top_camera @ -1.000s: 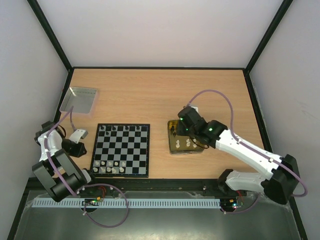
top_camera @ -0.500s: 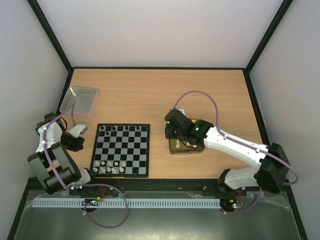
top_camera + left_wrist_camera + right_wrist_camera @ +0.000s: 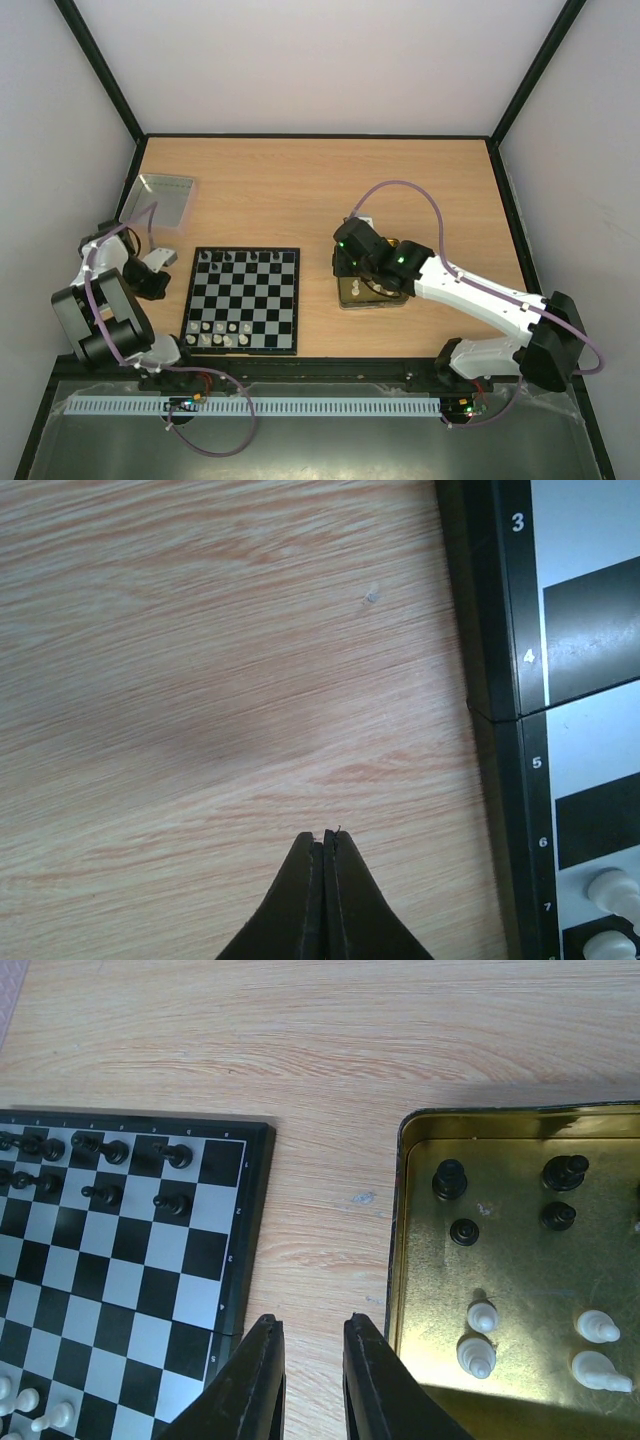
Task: Set up the chess pieces on the board
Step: Move the chessboard to the center of the board.
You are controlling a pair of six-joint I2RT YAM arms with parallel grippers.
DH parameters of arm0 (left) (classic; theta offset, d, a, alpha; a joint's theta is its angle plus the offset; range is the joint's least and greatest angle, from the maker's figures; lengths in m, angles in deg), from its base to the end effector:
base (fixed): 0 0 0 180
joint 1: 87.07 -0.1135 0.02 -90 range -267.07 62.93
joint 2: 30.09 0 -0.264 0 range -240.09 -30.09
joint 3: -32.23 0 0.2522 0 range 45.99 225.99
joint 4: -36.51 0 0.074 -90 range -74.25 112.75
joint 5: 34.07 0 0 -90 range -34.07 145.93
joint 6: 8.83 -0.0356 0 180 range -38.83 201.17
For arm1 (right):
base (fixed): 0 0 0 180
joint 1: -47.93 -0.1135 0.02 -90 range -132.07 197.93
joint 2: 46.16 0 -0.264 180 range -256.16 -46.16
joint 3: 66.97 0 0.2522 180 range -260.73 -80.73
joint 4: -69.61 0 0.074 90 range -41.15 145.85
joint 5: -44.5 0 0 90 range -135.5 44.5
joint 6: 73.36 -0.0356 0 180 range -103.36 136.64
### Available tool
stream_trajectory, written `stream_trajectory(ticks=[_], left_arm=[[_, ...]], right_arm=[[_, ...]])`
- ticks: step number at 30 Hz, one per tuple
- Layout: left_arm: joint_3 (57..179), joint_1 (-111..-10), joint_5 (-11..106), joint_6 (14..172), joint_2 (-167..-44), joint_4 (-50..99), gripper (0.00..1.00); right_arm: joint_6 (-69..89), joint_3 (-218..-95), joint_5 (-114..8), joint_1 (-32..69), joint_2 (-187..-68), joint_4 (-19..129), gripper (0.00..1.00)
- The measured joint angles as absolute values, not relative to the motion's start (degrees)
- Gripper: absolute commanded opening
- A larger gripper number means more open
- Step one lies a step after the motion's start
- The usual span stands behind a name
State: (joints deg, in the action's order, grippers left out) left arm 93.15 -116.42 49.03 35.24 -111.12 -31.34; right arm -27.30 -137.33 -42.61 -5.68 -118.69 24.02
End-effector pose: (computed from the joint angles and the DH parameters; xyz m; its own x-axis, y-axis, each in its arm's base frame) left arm 0.1935 0.1039 0.1783 -0.9528 0.2825 -0.1110 0.2900 0.9553 -0.0579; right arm 0.1595 0.2134 0.2747 -0.8602 0.0010 -0.5100 -0.2597 0.8598 0.4396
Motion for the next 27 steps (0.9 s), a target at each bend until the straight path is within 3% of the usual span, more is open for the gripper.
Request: stream_trajectory(ticks=[27], left_arm=[[89.50,-107.48,50.76,41.41,-113.02,-27.51,0.02]], right_arm=[[-27.56,-135.99,-42.98,-5.68,-118.14,24.50,0.16]])
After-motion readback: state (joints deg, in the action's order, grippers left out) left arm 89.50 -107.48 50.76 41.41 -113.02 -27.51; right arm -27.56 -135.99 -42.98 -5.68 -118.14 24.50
